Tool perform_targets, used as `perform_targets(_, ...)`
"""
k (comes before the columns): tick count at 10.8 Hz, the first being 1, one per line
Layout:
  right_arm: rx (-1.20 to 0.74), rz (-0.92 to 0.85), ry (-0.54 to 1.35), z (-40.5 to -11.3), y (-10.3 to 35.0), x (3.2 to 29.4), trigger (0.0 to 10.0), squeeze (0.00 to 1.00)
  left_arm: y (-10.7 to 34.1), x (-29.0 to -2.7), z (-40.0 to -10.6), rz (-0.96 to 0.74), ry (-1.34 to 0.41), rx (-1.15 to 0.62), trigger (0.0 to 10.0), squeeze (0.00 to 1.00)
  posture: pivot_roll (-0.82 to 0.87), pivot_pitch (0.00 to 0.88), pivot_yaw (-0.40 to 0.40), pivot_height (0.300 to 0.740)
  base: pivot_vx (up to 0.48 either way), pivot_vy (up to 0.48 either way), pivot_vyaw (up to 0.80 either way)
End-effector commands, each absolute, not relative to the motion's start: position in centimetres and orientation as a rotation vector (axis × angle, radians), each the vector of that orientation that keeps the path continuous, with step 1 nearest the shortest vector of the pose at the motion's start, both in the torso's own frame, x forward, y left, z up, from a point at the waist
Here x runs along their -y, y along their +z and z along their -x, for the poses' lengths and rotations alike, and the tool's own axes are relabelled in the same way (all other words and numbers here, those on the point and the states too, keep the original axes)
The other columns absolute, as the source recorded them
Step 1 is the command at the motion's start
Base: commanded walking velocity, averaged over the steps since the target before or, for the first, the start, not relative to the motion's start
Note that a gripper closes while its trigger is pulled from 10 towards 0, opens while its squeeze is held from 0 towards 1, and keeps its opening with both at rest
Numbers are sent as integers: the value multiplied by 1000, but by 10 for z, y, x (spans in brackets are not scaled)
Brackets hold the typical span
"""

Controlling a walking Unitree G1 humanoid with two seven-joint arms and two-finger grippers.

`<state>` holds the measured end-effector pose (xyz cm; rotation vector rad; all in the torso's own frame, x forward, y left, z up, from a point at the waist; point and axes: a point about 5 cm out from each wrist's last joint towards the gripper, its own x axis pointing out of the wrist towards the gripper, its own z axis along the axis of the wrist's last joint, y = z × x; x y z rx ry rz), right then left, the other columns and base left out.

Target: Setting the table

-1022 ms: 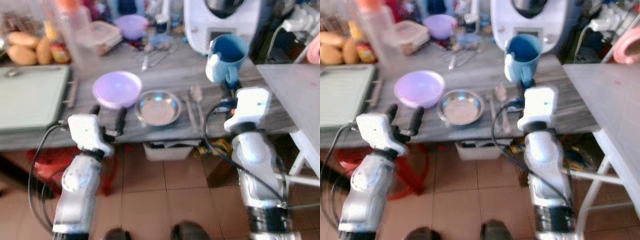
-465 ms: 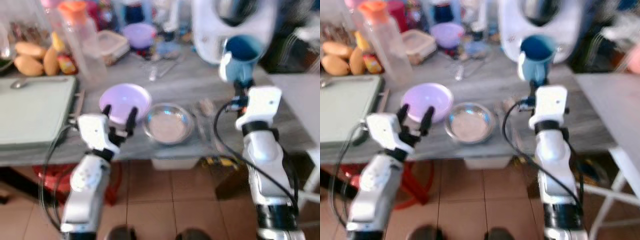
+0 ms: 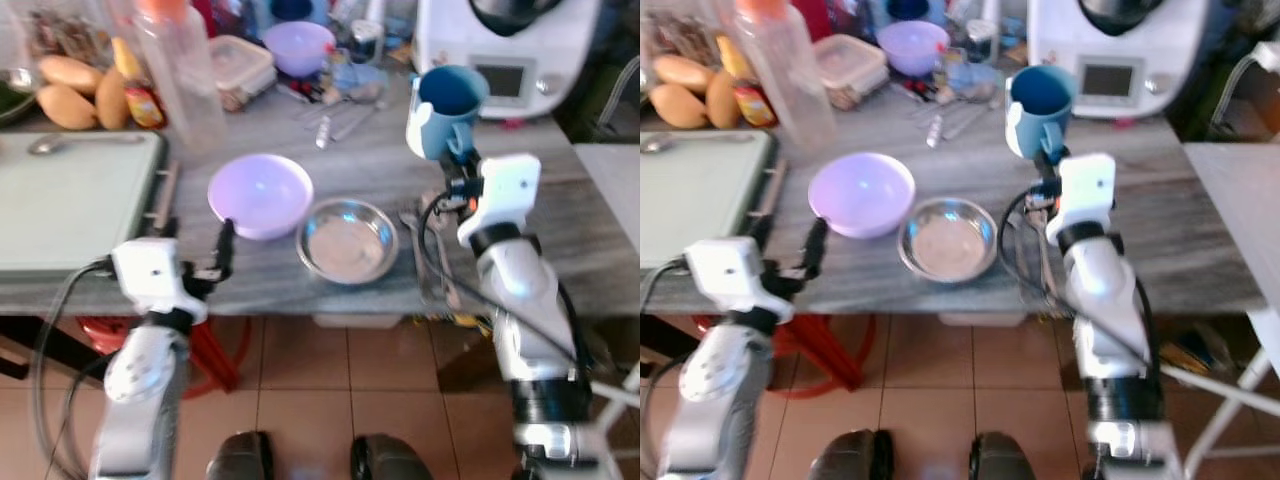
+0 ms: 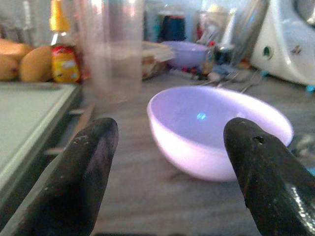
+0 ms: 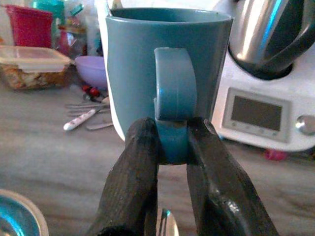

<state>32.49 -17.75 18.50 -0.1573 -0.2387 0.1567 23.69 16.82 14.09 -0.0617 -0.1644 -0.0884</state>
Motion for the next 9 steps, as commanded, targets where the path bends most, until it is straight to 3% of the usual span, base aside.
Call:
perform_targets(1, 245, 142, 181, -328, 186, 179, 10000, 0, 140, -175, -232, 45, -63, 144, 10000, 0, -1, 220, -1, 740, 0, 0, 0)
perform_targets(6, 238, 101, 389, -336, 181, 175, 10000, 0, 136, -184, -217, -3, -60, 81, 10000, 0, 39, 262, 36, 740, 0, 0, 0)
perform_targets(9, 215, 78, 419, -339, 177, 172, 10000, 0, 138, -184, -214, -3, -69, 71, 10000, 0, 53, 275, 33, 740, 0, 0, 0)
